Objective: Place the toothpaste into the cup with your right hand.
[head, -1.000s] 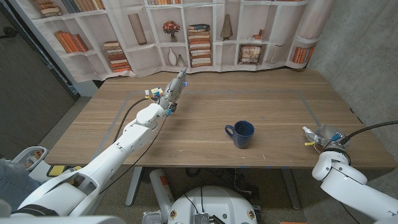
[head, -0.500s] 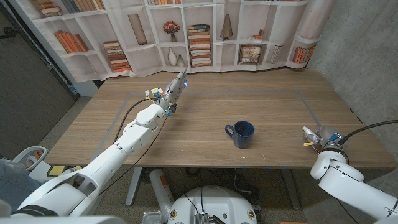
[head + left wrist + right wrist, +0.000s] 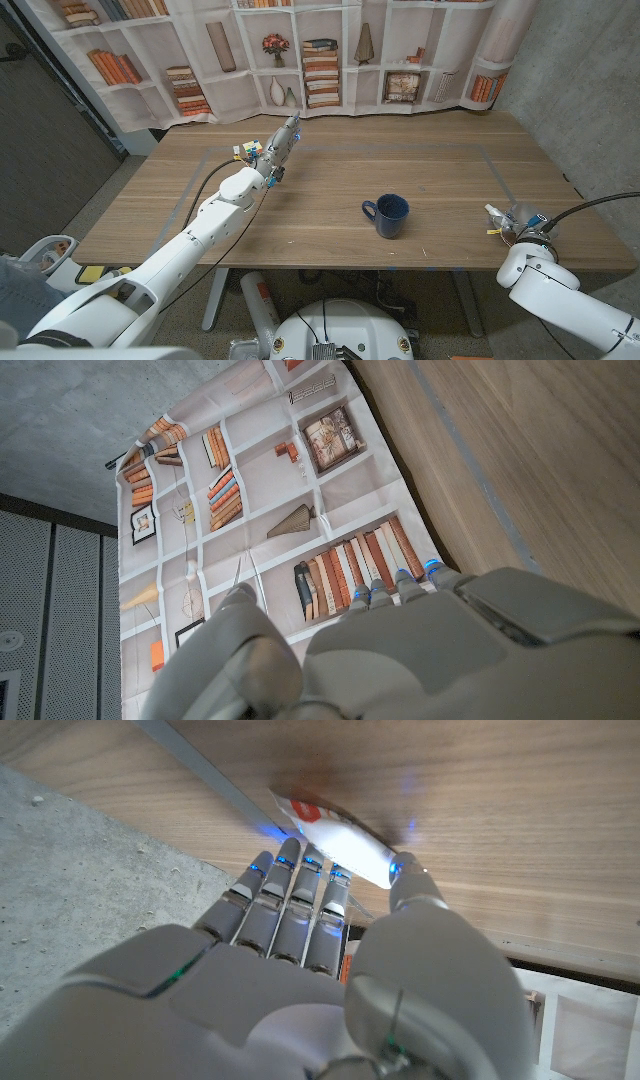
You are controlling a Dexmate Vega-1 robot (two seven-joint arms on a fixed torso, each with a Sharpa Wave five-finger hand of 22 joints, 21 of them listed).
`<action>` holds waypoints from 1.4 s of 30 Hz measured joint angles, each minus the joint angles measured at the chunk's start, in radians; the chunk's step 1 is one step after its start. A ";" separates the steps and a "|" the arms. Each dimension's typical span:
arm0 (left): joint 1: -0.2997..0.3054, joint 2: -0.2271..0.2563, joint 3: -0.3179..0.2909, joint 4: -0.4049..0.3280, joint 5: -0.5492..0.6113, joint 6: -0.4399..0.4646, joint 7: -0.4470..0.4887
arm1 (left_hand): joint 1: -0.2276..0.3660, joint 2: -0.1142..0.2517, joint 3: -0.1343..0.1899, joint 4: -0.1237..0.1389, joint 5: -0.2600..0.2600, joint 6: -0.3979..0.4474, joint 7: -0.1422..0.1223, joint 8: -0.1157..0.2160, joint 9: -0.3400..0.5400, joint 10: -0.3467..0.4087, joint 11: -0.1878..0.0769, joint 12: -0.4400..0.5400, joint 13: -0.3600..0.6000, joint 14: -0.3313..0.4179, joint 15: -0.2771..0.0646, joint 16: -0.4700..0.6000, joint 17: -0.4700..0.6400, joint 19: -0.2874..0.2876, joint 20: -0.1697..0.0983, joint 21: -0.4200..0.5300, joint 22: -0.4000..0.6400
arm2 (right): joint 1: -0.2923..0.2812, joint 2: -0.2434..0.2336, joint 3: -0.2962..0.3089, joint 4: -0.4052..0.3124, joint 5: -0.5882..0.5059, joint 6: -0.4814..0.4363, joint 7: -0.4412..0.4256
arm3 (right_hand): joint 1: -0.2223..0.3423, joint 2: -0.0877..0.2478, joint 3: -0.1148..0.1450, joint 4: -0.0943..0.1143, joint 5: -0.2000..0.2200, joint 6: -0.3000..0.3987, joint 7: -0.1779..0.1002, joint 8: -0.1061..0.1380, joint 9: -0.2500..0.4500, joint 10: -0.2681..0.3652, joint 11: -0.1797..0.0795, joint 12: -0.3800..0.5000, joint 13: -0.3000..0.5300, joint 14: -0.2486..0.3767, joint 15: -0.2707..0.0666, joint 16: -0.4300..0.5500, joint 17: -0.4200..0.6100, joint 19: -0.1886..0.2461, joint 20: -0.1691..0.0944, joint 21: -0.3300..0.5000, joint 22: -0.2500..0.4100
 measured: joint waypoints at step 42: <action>0.003 -0.003 0.004 -0.002 -0.001 0.008 0.006 | 0.004 0.004 -0.008 0.000 0.000 0.004 -0.004 0.000 0.000 0.000 0.000 0.000 0.000 0.000 0.000 0.000 0.002 0.006 0.006 0.000 0.000 | 0.036 0.030 -0.025 0.037 -0.010 0.009 -0.049 | 0.142 0.049 0.075 -0.019 -0.062 0.173 -0.063 0.018 0.000 0.107 -0.082 -0.001 0.000 0.096 -0.021 -0.013 -0.002 0.018 0.004 0.000 0.005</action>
